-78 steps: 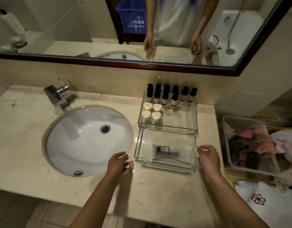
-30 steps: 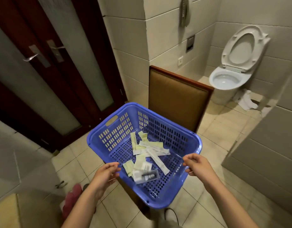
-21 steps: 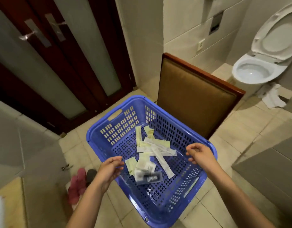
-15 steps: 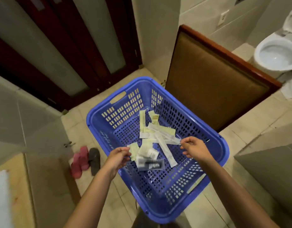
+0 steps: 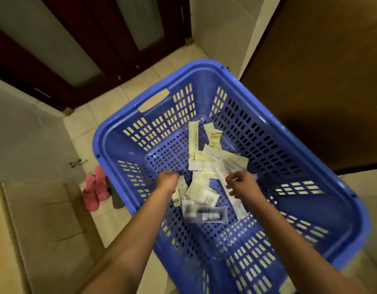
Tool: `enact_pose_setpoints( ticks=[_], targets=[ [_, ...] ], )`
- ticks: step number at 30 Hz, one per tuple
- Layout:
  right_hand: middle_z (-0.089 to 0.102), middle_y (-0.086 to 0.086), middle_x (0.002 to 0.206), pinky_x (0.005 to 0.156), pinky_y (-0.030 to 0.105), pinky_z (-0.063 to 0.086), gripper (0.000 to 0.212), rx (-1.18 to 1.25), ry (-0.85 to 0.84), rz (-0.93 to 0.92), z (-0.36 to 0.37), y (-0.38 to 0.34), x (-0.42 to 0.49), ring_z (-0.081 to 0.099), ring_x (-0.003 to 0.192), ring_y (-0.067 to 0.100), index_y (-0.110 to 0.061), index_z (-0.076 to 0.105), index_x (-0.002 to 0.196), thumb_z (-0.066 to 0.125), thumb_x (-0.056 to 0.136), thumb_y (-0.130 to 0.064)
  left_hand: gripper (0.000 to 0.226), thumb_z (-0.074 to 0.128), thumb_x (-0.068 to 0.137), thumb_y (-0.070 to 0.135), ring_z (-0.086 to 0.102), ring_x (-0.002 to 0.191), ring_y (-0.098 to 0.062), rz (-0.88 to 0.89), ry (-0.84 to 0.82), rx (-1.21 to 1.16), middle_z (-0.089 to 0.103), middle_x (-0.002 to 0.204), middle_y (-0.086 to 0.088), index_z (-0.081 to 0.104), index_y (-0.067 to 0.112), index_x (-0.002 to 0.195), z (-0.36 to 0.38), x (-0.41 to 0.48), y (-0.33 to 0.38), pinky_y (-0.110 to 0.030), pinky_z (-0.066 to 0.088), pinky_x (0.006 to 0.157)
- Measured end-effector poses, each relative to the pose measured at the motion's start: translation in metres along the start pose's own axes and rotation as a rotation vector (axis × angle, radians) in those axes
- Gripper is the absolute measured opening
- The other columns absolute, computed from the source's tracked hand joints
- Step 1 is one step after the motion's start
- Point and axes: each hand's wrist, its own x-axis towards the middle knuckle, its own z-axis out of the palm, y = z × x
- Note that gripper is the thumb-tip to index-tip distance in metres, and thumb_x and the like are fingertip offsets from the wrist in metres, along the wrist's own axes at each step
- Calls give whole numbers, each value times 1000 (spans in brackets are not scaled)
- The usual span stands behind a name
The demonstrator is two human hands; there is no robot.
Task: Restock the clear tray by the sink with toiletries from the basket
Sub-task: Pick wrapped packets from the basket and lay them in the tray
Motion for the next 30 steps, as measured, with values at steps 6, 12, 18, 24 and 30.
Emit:
enact_pose_setpoints(
  ticks=[6,12,18,24,30],
  targets=[
    [55,10,76,60,31,36,19,-158,-68,104,41,31,69,46,64,25,-4,55,100,42,97,-18,37,51,91,18,54,106,-36,-24,138,174,54,118,-13,46,7,126,33,69,-22,-43,49,90],
    [37,8,61,54,31,22,24,-308,-28,39,64,55,107,24,51,18,-6,48,78,35,98,-9,60,53,90,16,37,129,-37,-122,168,387,29,146,-18,23,6,142,51,91,-33,-44,37,104],
    [47,7,69,47,31,22,15,-340,412,-204,54,45,135,43,59,25,-4,52,80,44,93,-6,42,51,93,19,40,126,-36,269,242,530,38,139,-16,42,7,132,73,114,-19,-45,40,98],
    [51,13,133,90,45,45,34,-652,318,-152,17,25,190,45,123,35,-14,51,129,41,96,-13,28,48,96,23,54,108,-33,431,195,561,55,123,-13,53,11,121,91,140,-7,-43,50,86],
    [49,5,136,95,44,45,39,-713,166,-152,19,25,205,47,123,31,-22,45,132,47,94,-14,19,50,95,23,57,97,-32,464,208,514,56,112,-13,54,8,106,102,148,-1,-40,48,75]
  ],
)
